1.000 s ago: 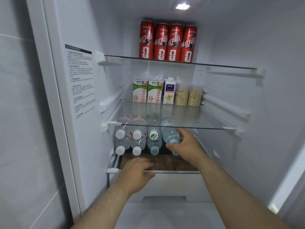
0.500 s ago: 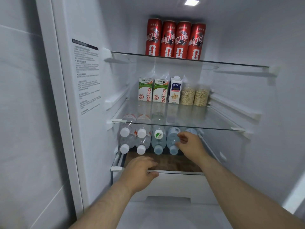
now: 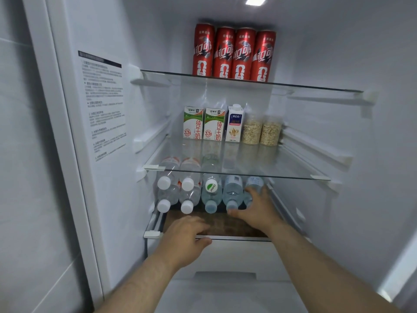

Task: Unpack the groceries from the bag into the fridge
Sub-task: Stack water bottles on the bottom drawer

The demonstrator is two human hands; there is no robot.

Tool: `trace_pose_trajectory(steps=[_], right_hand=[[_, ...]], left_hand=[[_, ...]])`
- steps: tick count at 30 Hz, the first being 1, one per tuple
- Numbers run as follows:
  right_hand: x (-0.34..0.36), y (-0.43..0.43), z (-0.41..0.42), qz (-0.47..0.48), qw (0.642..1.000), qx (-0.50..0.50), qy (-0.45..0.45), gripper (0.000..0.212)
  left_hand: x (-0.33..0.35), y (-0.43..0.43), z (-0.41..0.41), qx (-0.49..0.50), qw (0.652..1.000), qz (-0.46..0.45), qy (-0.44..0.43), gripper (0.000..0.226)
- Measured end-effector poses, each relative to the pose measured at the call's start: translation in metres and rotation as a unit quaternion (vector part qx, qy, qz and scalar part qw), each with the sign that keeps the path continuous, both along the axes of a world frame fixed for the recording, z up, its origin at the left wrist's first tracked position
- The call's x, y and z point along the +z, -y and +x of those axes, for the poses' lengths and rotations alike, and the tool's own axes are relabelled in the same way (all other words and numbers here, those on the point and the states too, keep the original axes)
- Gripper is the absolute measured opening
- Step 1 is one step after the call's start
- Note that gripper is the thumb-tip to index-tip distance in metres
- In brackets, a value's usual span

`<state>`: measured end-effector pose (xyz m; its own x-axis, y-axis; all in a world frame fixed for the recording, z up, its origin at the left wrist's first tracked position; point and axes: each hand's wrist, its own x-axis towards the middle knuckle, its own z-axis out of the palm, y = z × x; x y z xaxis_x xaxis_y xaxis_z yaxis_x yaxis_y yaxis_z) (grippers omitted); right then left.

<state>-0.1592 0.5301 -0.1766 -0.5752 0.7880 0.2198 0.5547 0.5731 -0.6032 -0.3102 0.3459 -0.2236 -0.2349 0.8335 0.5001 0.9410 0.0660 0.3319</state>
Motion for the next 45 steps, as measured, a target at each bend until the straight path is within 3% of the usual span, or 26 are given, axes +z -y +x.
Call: trace_pose_trajectory(steps=[6, 13, 23, 29, 32, 35, 39, 43, 45], right_hand=[[0.001, -0.01, 0.001, -0.005, 1.0, 0.01, -0.013, 0.087], [0.001, -0.023, 0.013, 0.019, 0.999, 0.031, -0.005, 0.065], [0.001, -0.027, 0.006, 0.003, 0.999, 0.041, 0.031, 0.077], [-0.002, -0.024, 0.007, -0.012, 0.999, 0.034, 0.015, 0.11], [-0.002, -0.016, 0.012, -0.024, 0.999, 0.034, -0.001, 0.113], [-0.002, 0.001, 0.019, -0.013, 0.999, 0.022, -0.023, 0.103], [-0.025, 0.026, 0.036, 0.039, 0.99, -0.045, -0.13, 0.07], [-0.063, 0.045, 0.057, 0.126, 0.988, -0.067, -0.06, 0.035], [-0.07, 0.047, 0.062, 0.185, 0.981, -0.057, -0.024, 0.029]], left_hand=[[-0.002, 0.0, 0.001, -0.005, 1.0, 0.01, 0.003, 0.026], [-0.002, 0.0, 0.0, -0.007, 1.0, 0.005, 0.008, 0.025], [-0.002, 0.0, 0.001, -0.008, 1.0, 0.011, 0.013, 0.025], [0.0, 0.0, 0.001, -0.007, 1.0, 0.006, 0.018, 0.029], [0.001, 0.001, 0.001, -0.006, 1.0, 0.002, 0.022, 0.028], [0.002, 0.001, 0.002, -0.002, 1.0, -0.002, 0.026, 0.027], [0.004, 0.002, 0.003, 0.005, 0.999, -0.006, 0.032, 0.028], [0.006, 0.004, 0.006, 0.012, 0.999, -0.009, 0.041, 0.028], [0.008, 0.005, 0.008, 0.017, 0.999, -0.012, 0.042, 0.029]])
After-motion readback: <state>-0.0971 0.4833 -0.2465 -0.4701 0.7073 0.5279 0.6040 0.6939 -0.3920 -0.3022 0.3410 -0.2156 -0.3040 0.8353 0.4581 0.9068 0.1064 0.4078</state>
